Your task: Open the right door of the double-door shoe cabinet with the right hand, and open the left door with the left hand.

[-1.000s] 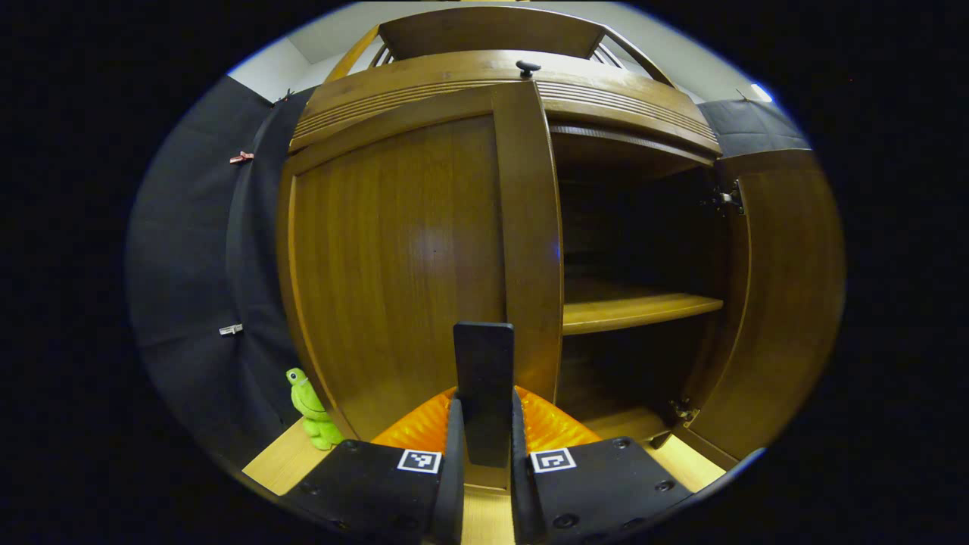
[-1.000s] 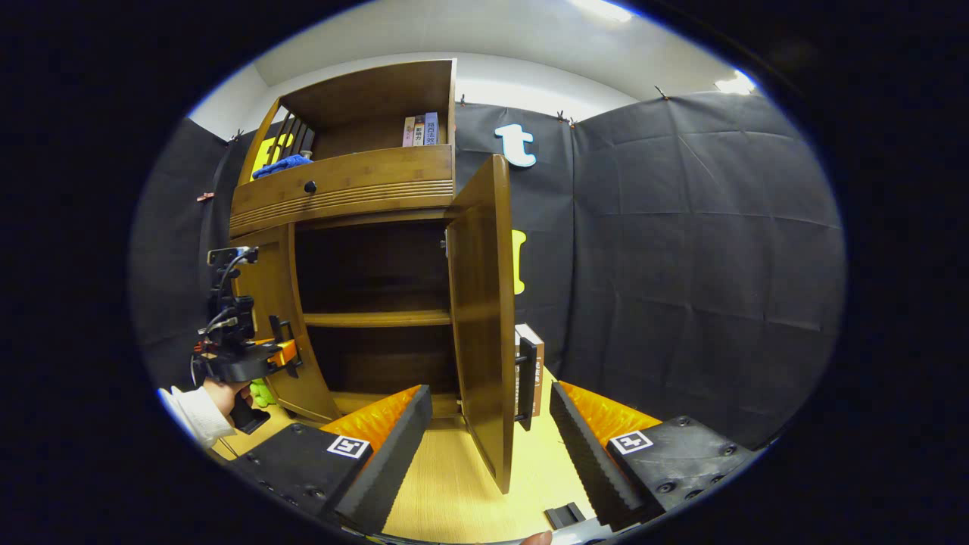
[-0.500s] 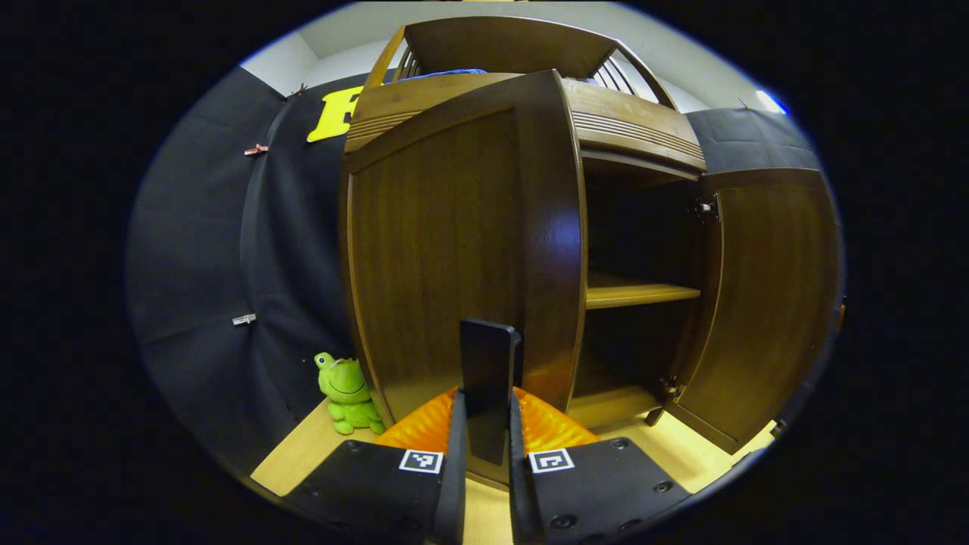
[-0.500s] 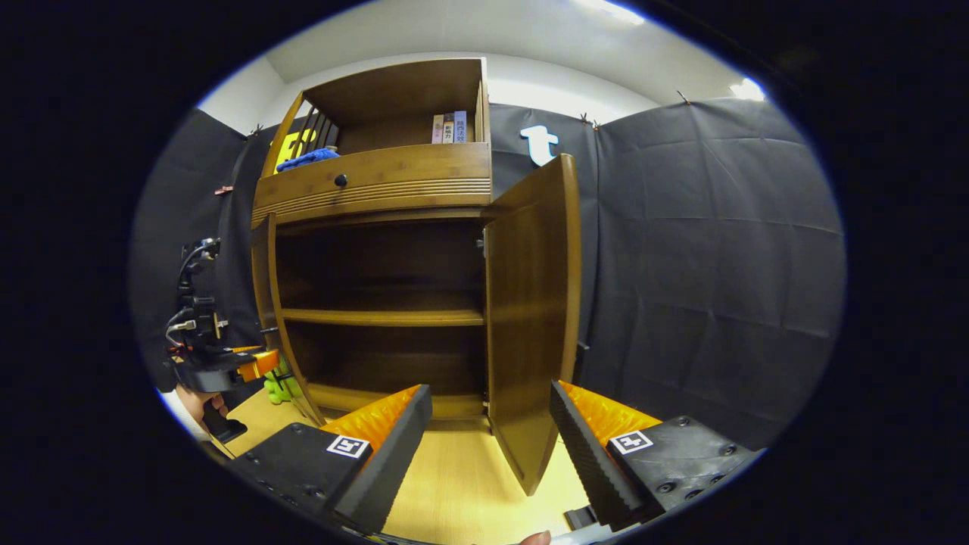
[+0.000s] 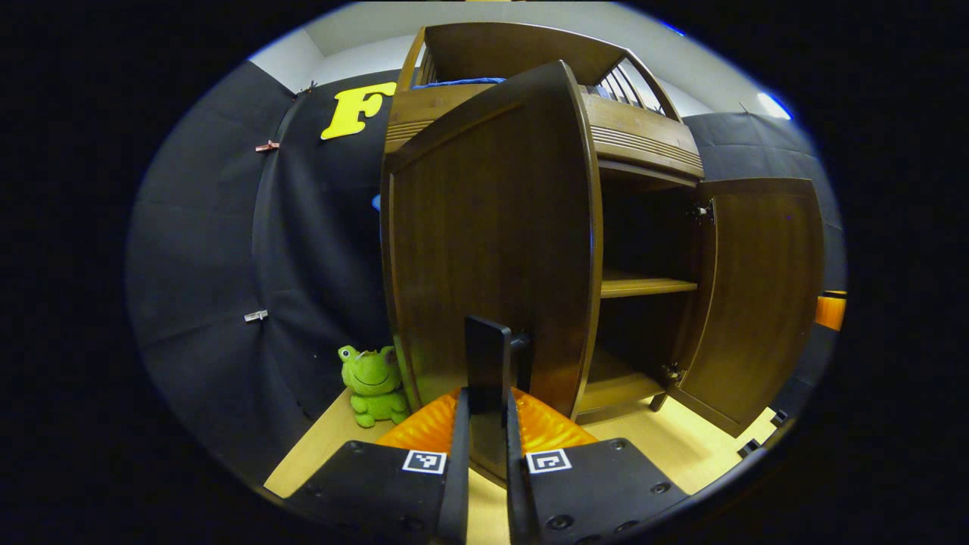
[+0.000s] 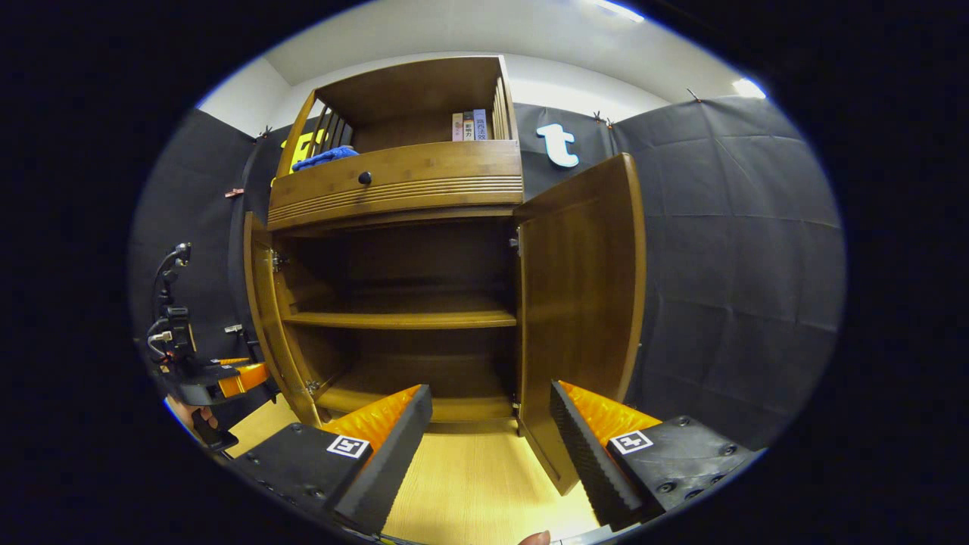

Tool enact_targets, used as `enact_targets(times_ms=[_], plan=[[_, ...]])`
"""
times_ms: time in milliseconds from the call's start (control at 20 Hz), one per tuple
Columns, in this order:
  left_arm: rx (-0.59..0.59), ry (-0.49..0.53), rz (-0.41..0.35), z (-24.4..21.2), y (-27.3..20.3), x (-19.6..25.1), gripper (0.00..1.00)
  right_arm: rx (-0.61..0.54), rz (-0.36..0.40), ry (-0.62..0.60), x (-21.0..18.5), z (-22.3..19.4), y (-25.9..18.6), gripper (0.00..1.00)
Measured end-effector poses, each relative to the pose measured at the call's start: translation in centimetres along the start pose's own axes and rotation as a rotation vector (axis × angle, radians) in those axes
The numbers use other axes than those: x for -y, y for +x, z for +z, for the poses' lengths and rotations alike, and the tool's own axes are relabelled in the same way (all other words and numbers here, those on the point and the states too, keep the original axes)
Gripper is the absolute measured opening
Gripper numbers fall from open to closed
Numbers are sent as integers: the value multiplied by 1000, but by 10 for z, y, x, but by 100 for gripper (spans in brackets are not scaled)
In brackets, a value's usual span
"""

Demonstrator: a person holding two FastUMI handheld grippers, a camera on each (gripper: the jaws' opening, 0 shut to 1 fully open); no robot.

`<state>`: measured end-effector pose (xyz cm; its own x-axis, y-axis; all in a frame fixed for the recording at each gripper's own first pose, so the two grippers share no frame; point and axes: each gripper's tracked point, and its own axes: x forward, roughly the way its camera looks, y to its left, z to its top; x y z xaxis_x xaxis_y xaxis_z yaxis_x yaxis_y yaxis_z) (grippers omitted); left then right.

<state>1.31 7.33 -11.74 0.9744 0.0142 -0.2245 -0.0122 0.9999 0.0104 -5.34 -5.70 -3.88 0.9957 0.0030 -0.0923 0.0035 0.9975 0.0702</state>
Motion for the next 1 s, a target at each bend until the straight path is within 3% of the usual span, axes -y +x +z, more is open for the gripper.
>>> enact_targets(times_ms=[750, 900, 1000], plan=[[21, 9, -12, -8, -31, -66, 16, 16, 30, -35, -49, 2, -6, 100], [25, 3, 12, -10, -33, -80, 16, 5, 31, -36, -52, -2, -7, 94], [27, -2, 17, -10, -34, -89, 14, 4, 32, -38, -54, -3, -7, 99]])
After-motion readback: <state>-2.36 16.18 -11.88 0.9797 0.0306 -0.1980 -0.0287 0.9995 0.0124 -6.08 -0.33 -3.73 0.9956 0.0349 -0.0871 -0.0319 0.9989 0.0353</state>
